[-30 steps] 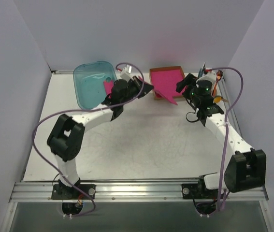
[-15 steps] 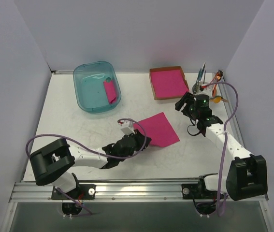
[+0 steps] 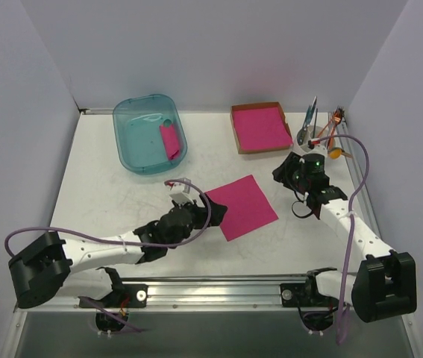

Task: Place the utensils on the paper napkin and roll it up
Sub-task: Place the napkin at the center of the board.

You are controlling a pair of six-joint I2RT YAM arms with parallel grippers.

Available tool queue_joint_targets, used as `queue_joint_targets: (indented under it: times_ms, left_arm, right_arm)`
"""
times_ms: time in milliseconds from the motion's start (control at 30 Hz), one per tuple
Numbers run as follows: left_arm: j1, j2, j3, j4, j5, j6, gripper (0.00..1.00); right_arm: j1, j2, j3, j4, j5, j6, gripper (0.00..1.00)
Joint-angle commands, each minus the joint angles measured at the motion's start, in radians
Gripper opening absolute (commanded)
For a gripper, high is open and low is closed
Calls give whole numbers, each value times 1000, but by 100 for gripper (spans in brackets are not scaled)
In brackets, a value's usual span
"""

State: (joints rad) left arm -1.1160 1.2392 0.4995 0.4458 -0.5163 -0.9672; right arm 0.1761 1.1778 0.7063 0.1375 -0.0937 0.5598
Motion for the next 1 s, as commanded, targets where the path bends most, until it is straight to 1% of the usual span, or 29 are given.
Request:
queue_joint_targets:
  times_ms: [0,33,67,100,133,167,200,233,300,367,433,567,733,800,933,967]
  left_arm:
    - [119,-9,85,-68,233,201,92]
    - [155,6,96,-68,299,220,87]
    - [224,17,114,-73,358,234,83]
    - [255,28,123,-91,446,245,79]
    - [283,61,135,-99,491,252,67]
    - [315,81,164,-113,516,257,59]
    - [358,104,184,-142,597,263,52]
    - [375,149,203,-148,630,272,32]
    - [383,183,250,-156,666,298,20]
    - [383,229,278,-160,676,308,3]
    - [383,275,307,-151,694,306,2]
    - [384,344,326,-139,694,291,2]
    - [386,422,320,-110,625,275,2]
    - [386,439,315,-99,573,274,2]
    - [386,473,321,-108,524,266,2]
    - [386,477,324,-110,494,266,2]
  right_arm:
    - [3,-12,4,-61,-27,26,44]
    - [11,-10,1,-67,-35,35,38]
    - [23,-12,-11,-76,-28,55,28]
    - [57,-15,-22,-94,-12,63,22]
    - [78,-23,-31,-105,6,74,17]
    - [100,-42,-50,-119,53,103,9]
    - [121,-55,-60,-133,72,117,5]
    - [170,-67,-74,-133,90,138,1]
    - [213,-101,-109,-170,158,195,0]
    - [250,-118,-126,-185,189,222,0]
    - [264,-122,-143,-220,236,258,0]
    - [273,-133,-177,-233,252,285,0]
    - [280,-101,-194,-208,261,301,0]
    - [280,-64,-189,-197,265,295,0]
    - [280,32,-150,-197,284,261,0]
    - [280,45,-140,-194,287,253,0]
